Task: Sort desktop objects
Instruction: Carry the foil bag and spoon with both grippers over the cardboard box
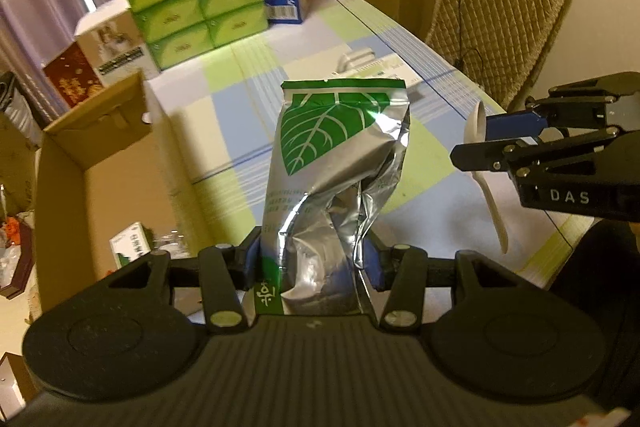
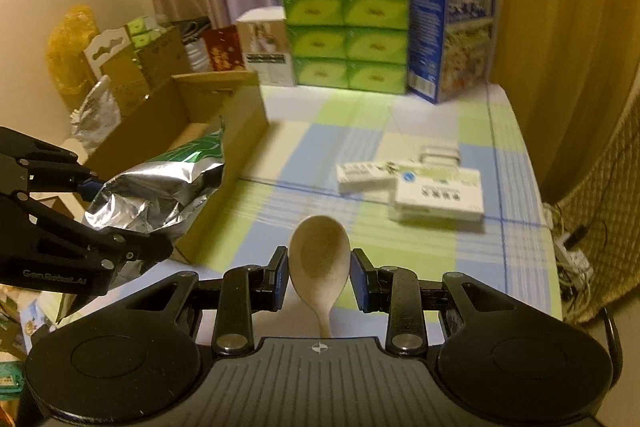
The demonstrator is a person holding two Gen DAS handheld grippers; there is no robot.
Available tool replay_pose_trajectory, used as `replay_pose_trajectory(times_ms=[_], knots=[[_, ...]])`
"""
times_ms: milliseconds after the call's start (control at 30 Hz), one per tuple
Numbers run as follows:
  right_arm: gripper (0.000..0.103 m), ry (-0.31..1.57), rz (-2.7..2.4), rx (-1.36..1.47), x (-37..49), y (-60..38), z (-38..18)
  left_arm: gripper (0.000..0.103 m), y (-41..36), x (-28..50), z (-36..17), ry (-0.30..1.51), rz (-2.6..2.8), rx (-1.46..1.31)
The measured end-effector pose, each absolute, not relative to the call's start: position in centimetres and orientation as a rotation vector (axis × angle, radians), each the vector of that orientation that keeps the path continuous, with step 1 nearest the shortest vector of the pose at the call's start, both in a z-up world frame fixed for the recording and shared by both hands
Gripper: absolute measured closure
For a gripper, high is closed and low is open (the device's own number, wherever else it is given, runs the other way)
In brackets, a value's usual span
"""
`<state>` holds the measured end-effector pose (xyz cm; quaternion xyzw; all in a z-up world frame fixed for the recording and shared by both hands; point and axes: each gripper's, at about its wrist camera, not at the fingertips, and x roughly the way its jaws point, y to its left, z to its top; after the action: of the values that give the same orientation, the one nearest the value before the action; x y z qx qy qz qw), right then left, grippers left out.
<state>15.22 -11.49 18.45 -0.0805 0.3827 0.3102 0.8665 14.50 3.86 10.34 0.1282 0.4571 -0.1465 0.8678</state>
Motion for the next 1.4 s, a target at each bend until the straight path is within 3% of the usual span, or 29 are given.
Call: replay_pose_trajectory(times_ms=[767,1400], knots=[[0.073,0.725,0.818,-0.269,13.9,3.5,21.0,0.058,18.5,13.6,14.1,0.919,-0.101,0.199],[0.073,0.710,0.868,-0.191,19.5,12.8,21.1,0.058,26.9,20.5,12.6,0.929,-0.008,0.091]])
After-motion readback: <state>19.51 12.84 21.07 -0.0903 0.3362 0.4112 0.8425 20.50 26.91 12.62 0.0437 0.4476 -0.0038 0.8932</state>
